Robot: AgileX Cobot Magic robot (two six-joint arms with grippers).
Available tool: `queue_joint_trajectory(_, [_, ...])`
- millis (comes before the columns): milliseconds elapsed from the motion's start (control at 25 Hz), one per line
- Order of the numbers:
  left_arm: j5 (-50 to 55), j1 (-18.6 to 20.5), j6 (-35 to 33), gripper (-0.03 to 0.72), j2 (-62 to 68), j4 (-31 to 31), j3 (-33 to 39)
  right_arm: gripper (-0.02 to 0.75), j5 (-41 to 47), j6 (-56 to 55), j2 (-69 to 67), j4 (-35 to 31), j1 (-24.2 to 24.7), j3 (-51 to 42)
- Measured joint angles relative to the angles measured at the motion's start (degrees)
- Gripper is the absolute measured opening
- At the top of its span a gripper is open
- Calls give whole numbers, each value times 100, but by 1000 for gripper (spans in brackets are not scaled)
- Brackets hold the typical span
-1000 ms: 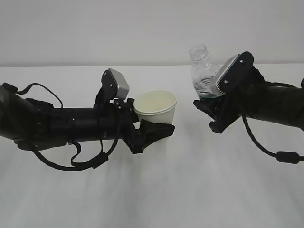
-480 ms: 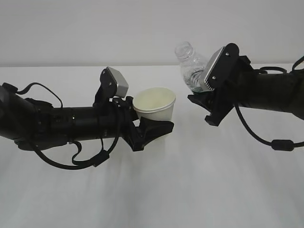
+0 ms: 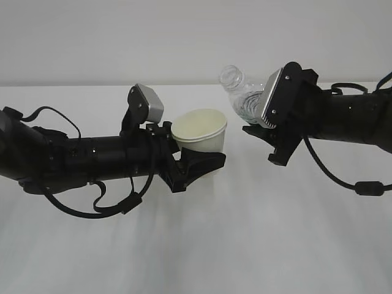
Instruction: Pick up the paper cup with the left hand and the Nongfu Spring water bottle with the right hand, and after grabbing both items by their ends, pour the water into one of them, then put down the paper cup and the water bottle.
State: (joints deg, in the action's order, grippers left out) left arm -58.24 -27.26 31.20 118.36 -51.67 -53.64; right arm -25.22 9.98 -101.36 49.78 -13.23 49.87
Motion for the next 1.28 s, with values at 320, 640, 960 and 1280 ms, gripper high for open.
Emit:
queue_joint_trajectory(320, [60, 0, 0, 491, 0, -62, 0, 466, 0, 455, 0, 0, 0, 9])
queue_joint_trajectory(640, [220, 0, 0, 491, 0, -433, 0, 466, 12, 927, 0, 0, 0, 9])
queue_joint_trajectory(960, [220, 0, 0, 490, 0, -620, 0, 466, 12, 1341, 0, 0, 0, 9])
queue_joint_trajectory(1280, [220, 0, 0, 490, 0, -729, 0, 466, 12, 1760, 0, 0, 0, 9])
